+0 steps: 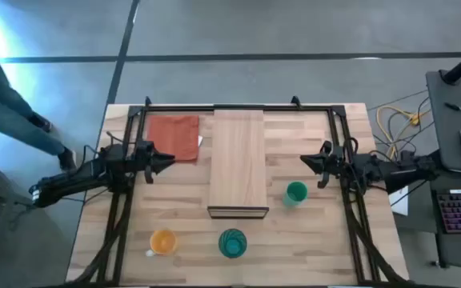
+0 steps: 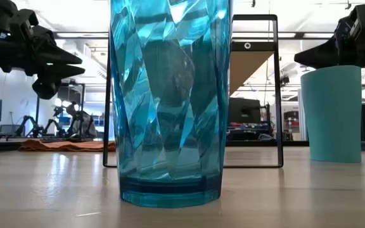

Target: Stack small to large cups/mugs on shelf

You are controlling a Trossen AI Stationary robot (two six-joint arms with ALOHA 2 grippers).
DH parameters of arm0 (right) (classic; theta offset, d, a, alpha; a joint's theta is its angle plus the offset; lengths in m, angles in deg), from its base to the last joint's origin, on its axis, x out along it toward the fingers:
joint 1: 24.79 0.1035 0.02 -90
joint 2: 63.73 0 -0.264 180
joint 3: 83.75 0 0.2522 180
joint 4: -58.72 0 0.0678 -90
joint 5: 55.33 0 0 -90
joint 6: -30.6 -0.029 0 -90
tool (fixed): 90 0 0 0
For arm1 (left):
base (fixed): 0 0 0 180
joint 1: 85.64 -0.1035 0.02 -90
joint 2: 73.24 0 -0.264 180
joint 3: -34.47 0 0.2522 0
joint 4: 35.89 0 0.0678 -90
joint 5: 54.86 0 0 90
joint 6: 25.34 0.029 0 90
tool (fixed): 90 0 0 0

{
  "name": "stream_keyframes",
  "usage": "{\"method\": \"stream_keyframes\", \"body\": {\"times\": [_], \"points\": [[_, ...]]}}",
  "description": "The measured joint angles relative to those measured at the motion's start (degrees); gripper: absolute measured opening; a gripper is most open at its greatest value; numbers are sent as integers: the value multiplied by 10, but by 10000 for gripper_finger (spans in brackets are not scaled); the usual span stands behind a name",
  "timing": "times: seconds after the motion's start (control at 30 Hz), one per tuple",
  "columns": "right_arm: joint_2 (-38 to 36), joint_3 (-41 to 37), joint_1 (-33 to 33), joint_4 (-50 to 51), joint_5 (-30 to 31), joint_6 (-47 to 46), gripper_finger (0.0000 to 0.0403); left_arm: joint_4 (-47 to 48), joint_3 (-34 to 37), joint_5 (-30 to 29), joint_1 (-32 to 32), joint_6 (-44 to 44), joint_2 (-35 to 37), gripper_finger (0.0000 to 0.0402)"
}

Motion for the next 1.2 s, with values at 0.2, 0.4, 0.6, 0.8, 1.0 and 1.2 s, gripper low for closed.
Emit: {"method": "stream_keyframes", "body": {"times": [0.2,0.4,0.6,0.8,1.0,1.2], "points": [[0,0,0,0,0,0,11,0,0,0,0,0,0,99],[0,0,0,0,0,0,11,0,0,0,0,0,0,99],[0,0,0,0,0,0,11,0,0,0,0,0,0,99],[0,0,0,0,0,0,11,0,0,0,0,0,0,99],[0,0,0,0,0,0,11,0,0,0,0,0,0,99],[0,0,0,-21,0,-19,11,0,0,0,0,0,0,99]]}}
